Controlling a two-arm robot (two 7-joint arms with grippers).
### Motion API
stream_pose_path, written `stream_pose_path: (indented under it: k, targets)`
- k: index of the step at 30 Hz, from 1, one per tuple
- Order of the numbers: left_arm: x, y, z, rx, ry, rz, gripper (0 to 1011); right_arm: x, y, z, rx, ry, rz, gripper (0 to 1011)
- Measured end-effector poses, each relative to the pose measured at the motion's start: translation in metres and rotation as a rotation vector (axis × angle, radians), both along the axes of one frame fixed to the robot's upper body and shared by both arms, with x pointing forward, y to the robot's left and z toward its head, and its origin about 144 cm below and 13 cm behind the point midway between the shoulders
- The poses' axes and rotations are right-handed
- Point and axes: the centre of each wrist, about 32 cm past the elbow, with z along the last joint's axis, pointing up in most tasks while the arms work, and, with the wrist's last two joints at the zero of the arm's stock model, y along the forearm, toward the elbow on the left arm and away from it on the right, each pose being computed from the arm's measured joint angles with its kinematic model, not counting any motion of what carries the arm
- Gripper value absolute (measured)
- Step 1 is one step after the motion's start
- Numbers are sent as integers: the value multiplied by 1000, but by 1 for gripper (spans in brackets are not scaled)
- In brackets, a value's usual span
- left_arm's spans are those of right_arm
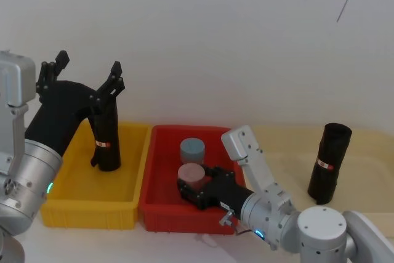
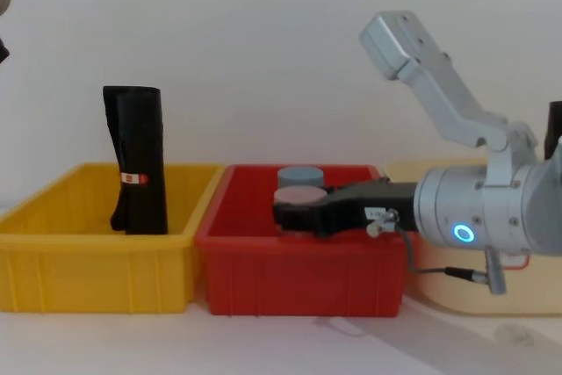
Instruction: Pick up the garbage bag with the one hand and transfer it to the other hand.
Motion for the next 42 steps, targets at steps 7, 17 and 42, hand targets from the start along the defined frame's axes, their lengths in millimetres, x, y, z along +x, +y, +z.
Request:
stream_pose_path:
  k: [7, 17, 42]
  targets:
    - [0, 0, 0, 0, 0, 0, 1001, -1, -4, 10, 26, -26, -17, 666]
    - [0, 0, 0, 0, 0, 0, 1001, -5, -28, 42, 99, -126, -68, 666]
    - [0, 0, 0, 0, 0, 0, 1001, -19, -98, 47, 81, -195, -288, 666]
